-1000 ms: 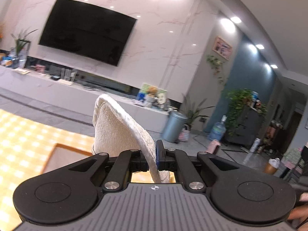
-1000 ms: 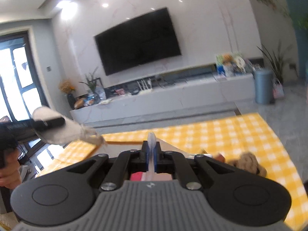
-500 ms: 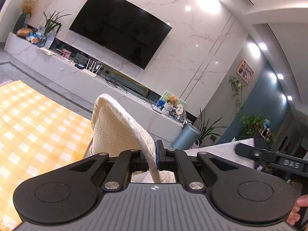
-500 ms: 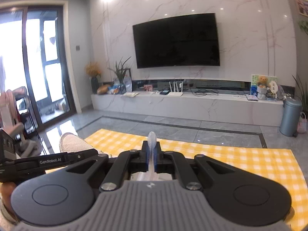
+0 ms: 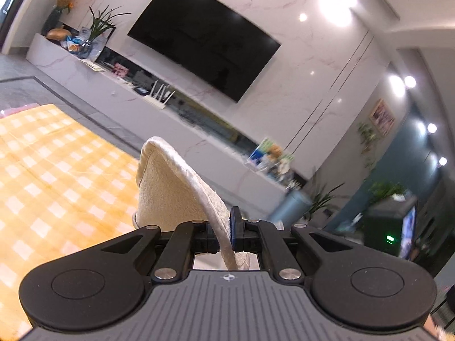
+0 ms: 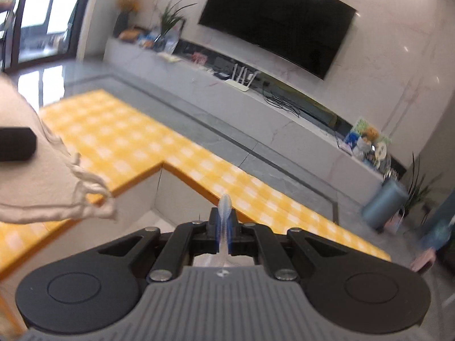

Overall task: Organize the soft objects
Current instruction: 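Open the left gripper to drop the bib into the box while the right gripper drops the plastic film in, then withdraw both tools from the box back toward the remaining soft items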

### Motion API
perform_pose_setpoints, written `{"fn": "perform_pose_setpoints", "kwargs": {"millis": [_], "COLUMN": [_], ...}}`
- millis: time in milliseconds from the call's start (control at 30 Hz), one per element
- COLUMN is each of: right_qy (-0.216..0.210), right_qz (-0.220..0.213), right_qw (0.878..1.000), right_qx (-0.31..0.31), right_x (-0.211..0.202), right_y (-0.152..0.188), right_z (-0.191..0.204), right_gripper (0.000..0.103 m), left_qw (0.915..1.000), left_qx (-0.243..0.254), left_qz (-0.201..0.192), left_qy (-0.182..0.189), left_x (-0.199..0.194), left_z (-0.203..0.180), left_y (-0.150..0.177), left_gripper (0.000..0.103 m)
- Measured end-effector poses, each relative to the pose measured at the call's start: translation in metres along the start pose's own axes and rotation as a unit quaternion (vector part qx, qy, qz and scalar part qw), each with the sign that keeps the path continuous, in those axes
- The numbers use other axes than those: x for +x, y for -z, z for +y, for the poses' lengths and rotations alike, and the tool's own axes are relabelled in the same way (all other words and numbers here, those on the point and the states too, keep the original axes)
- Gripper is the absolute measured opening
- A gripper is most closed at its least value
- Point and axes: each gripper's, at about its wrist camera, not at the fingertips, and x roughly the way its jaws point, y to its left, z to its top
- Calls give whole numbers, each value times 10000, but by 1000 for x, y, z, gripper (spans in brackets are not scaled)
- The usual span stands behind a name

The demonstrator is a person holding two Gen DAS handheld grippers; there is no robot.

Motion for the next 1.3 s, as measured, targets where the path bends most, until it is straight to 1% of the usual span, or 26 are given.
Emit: {"fn": "perform_pose_setpoints", "kwargs": {"millis": [67,100,133,200,267,333,400,467,500,533,567,600,633,667,733,767,833,933,1000,1067,1133,1267,1300], "right_qy": [215,232,178,-40,-316,-840,-1373,-1649,-1728,-1791,-1853,-1911,-1924,-1902,-1904,-1887,-1727,-1327,-1006,-744,-593,-544,-509], "right_qz": [107,159,210,310,448,603,786,1068,1223,1319,1355,1348,1300,1235,1061,952,636,100,-95,-201,-230,-270,-318], "right_qw": [9986,9967,9948,9926,9928,9922,9873,9803,9769,9741,9720,9703,9697,9700,9704,9710,9737,9777,9800,9820,9818,9781,9770], "right_qx": [-468,-760,-981,-1171,-1068,-693,-171,198,299,397,494,616,757,880,1042,1120,1344,1623,1716,1723,1787,1989,2045], "right_x": [14,20,27,42,55,63,69,74,76,76,76,73,68,62,47,38,20,-9,-24,-34,-39,-45,-46], "right_y": [-1,-3,-4,-2,0,3,8,15,19,23,26,30,33,36,43,46,53,67,74,78,79,83,81], "right_z": [15,25,32,45,55,59,60,61,63,62,61,56,50,42,27,20,2,-22,-36,-45,-52,-60,-59], "right_gripper": [2,2,2,2,2,2,2,6,7,16,34,43,55,58,61,66,67,67,67,67,67,67,67], "left_qw": [10000,10000,9999,9998,9999,9998,9995,9990,9987,9983,9981,9981,9982,9983,9982,9980,9977,9976,9972,9956,9928,9832,9801], "left_qx": [9,-42,-100,-130,-80,-18,-46,101,222,323,396,427,436,450,532,587,657,614,593,714,951,1452,1585], "left_qz": [-6,29,57,75,54,85,176,261,243,216,209,223,231,229,198,165,160,270,402,574,731,1014,1015], "left_qy": [-27,-34,-54,-108,-136,-169,-252,-342,-394,-425,-424,-396,-349,-289,-185,-140,-37,176,237,170,20,-445,-634], "left_x": [2,4,5,5,4,5,9,10,10,9,9,10,10,9,8,8,10,17,26,36,48,68,72], "left_z": [3,7,8,10,10,8,8,3,-1,-4,-7,-9,-11,-13,-16,-19,-22,-24,-24,-26,-31,-41,-43], "left_y": [2,2,2,3,5,7,7,10,11,12,13,13,13,14,16,17,19,22,24,28,35,52,57], "left_gripper": [6,6,6,6,6,6,6,6,6,6,6,6,6,6,6,6,6,6,6,6,6,6,8]}}
